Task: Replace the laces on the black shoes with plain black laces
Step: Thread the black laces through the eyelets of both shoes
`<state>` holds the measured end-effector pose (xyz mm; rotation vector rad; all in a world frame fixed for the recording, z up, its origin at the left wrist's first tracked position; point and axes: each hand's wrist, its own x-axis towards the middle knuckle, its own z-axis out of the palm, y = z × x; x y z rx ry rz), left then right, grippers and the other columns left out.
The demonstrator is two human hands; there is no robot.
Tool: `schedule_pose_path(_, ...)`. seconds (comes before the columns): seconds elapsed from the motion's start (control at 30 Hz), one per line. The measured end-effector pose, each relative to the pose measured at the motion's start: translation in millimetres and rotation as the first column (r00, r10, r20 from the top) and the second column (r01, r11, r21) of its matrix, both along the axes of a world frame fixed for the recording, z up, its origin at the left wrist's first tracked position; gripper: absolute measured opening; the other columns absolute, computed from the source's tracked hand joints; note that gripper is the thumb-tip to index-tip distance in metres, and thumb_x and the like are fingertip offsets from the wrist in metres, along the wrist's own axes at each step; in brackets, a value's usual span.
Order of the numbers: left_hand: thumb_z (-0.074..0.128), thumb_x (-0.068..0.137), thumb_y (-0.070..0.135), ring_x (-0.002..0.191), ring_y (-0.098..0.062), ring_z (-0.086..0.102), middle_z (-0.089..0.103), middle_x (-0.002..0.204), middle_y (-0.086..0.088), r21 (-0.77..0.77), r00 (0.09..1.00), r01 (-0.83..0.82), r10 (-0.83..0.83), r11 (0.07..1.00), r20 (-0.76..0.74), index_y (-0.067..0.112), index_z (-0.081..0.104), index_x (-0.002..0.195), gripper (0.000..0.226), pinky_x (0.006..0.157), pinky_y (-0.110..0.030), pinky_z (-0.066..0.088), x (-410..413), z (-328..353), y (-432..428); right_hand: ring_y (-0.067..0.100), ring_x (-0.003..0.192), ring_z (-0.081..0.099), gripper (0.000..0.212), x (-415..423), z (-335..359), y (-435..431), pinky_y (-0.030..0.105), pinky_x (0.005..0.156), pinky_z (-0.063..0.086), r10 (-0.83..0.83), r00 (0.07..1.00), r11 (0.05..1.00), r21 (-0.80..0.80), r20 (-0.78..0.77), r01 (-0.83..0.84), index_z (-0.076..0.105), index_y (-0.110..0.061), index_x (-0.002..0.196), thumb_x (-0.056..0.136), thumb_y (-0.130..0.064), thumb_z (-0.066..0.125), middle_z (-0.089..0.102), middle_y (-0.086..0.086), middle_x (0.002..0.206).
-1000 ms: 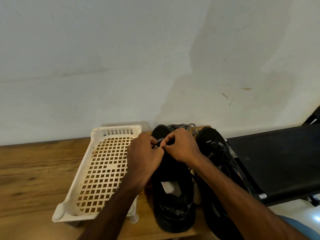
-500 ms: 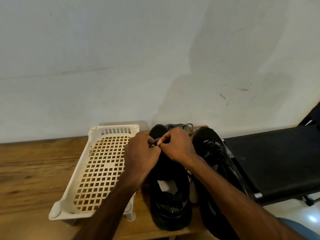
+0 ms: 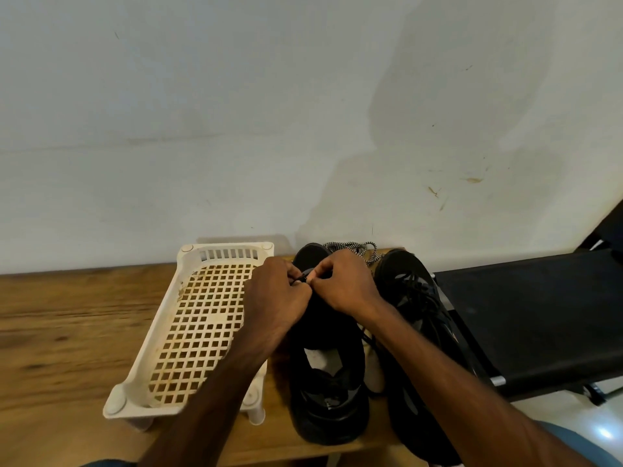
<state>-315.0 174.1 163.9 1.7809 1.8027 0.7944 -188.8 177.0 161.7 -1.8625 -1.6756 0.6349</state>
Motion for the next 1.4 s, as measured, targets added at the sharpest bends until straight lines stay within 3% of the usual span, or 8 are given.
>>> schedule_pose_path(0.23,0.067,0.085,0.012,0.087,-0.011,0.069,0.075,0.094,0.004,-0.003,1.000,-0.013,0.013,1.000,-0.015,0.019,0.079,0.103,0.022,0.078,-0.026,0.051,-1.5,-1.8,2.4,0.018,0.086,0.072,0.014,-2.9,-0.8,-0.8,0.039,0.084,0.060,-0.024,1.000,1.000,0.002,-0.009,0.024,0.083,-0.014,0.087,0.088,-0.015,0.069,0.077,0.004,0.087)
schedule_pose_path(0.37,0.068,0.085,0.014,0.090,-0.012,0.068,0.074,0.097,0.004,0.007,0.999,-0.004,0.004,1.000,-0.037,0.018,0.078,0.103,0.021,0.090,-0.035,0.055,-2.7,-2.0,2.8,0.017,0.086,0.072,0.015,-1.4,-0.3,-0.3,0.037,0.083,0.060,-0.021,0.999,1.000,-0.003,-0.028,0.021,0.083,-0.015,0.086,0.087,-0.014,0.068,0.077,0.003,0.087)
schedule_pose_path(0.5,0.068,0.088,0.018,0.095,-0.012,0.067,0.073,0.101,0.005,0.030,0.994,-0.005,0.008,1.000,-0.107,0.020,0.076,0.106,0.020,0.084,-0.028,0.042,-1.1,-3.8,1.8,0.018,0.086,0.072,0.015,-5.5,-0.8,-1.1,0.037,0.081,0.061,-0.053,0.998,0.999,0.006,0.022,0.053,0.082,-0.016,0.085,0.088,-0.016,0.067,0.076,0.002,0.088)
schedule_pose_path(0.73,0.069,0.088,0.022,0.094,-0.015,0.068,0.073,0.102,0.004,0.025,0.993,0.028,-0.025,0.999,-0.117,0.022,0.075,0.108,0.021,0.094,-0.040,0.055,0.7,-1.8,-2.3,0.022,0.082,0.072,0.016,-2.5,-4.6,2.1,0.037,0.076,0.060,-0.033,0.999,0.999,-0.019,0.026,0.033,0.082,-0.013,0.080,0.088,-0.015,0.067,0.076,0.006,0.083)
schedule_pose_path(0.87,0.063,0.096,0.024,0.081,-0.010,0.069,0.075,0.095,0.004,0.031,0.997,0.057,-0.055,0.998,-0.061,0.020,0.077,0.106,0.018,0.081,-0.033,0.058,-3.1,-2.8,0.5,0.018,0.091,0.073,0.015,2.8,-5.5,5.6,0.040,0.085,0.060,0.031,0.999,0.999,-0.037,-0.016,-0.032,0.083,-0.013,0.088,0.092,-0.016,0.069,0.079,0.001,0.097)
schedule_pose_path(0.97,0.056,0.100,0.015,0.071,-0.015,0.070,0.075,0.094,-0.001,0.006,0.998,0.056,-0.056,0.998,0.042,0.016,0.078,0.102,0.022,0.074,-0.041,0.063,-8.4,-3.3,5.3,0.014,0.095,0.072,0.012,6.2,-2.8,8.0,0.039,0.090,0.059,0.089,0.996,0.994,-0.067,-0.013,-0.089,0.082,-0.013,0.094,0.092,-0.011,0.071,0.078,-0.001,0.102)
schedule_pose_path(1.13,0.055,0.097,0.000,0.071,-0.020,0.073,0.074,0.090,-0.005,-0.088,0.989,0.058,-0.045,0.994,0.139,0.014,0.076,0.096,0.025,0.072,-0.041,0.065,-16.1,-8.0,13.9,0.012,0.091,0.072,0.011,-1.6,-1.1,4.2,0.030,0.082,0.060,-0.035,0.998,0.999,-0.012,0.056,0.035,0.082,-0.025,0.096,0.088,-0.018,0.078,0.078,-0.007,0.099)
schedule_pose_path(1.4,0.066,0.097,0.014,0.056,-0.012,0.071,0.070,0.079,0.000,-0.084,0.976,0.152,-0.136,0.985,0.173,0.017,0.070,0.090,0.009,0.054,-0.021,0.058,-21.2,-15.7,22.0,0.021,0.095,0.073,0.018,-12.0,4.2,-0.2,0.036,0.085,0.061,-0.122,0.979,0.993,0.024,0.164,0.119,0.081,-0.029,0.093,0.089,-0.013,0.075,0.078,-0.002,0.100)
